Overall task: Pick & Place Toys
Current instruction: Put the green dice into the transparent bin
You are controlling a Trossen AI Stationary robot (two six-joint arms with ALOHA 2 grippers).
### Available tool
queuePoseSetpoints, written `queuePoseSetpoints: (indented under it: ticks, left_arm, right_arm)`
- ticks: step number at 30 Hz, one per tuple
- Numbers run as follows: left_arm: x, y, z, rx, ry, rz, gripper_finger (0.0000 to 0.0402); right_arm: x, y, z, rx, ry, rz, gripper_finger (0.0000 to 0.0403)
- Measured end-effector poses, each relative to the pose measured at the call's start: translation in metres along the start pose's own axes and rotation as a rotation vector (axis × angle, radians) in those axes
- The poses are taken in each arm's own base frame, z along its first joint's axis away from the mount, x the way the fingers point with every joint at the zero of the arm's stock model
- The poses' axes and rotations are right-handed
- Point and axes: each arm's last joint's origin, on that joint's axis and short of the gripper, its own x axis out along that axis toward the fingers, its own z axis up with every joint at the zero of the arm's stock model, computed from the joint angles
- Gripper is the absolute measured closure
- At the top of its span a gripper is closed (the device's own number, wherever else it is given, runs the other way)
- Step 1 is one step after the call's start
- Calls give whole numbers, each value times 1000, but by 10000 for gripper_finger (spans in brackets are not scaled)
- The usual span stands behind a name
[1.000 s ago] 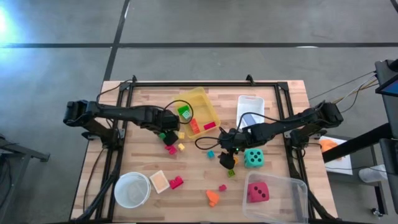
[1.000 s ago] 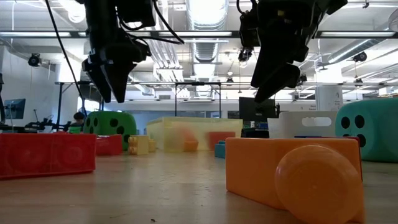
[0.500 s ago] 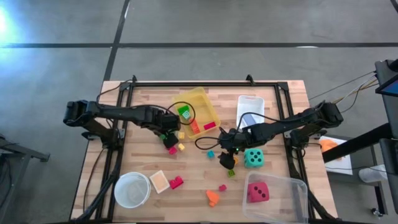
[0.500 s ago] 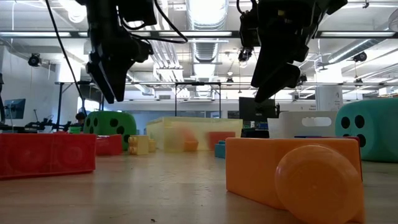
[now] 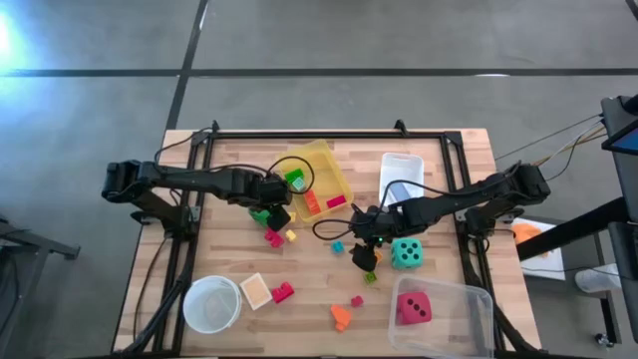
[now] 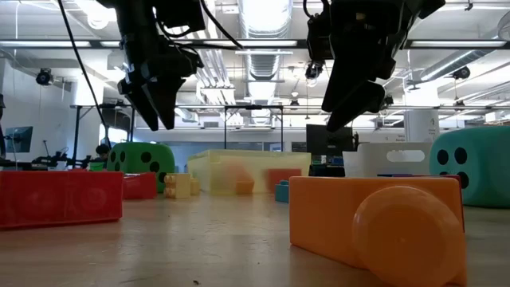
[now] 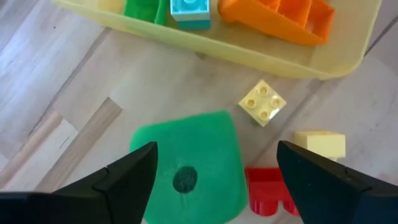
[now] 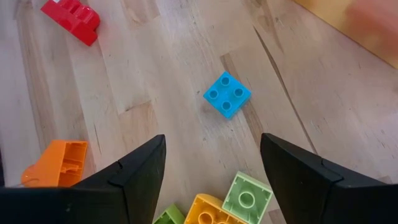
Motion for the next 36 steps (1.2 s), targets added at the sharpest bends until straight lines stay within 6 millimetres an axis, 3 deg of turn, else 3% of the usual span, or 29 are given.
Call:
queuePoseSetpoints:
  ticks: [7,23,28,36]
  left_arm:
    - [0,0,0,-2,0,0,6]
    - [7,1,-9,26,74,-27,13]
    - [16,7,-16,-84,102,36,15]
    - [22,10,-24,-82,135,56,15]
  right_arm:
    - [0,0,0,0,0,0,148]
    - [0,0,0,0,0,1,148]
    - [0,0,0,0,0,0,148]
    - [0,0,0,0,0,0,148]
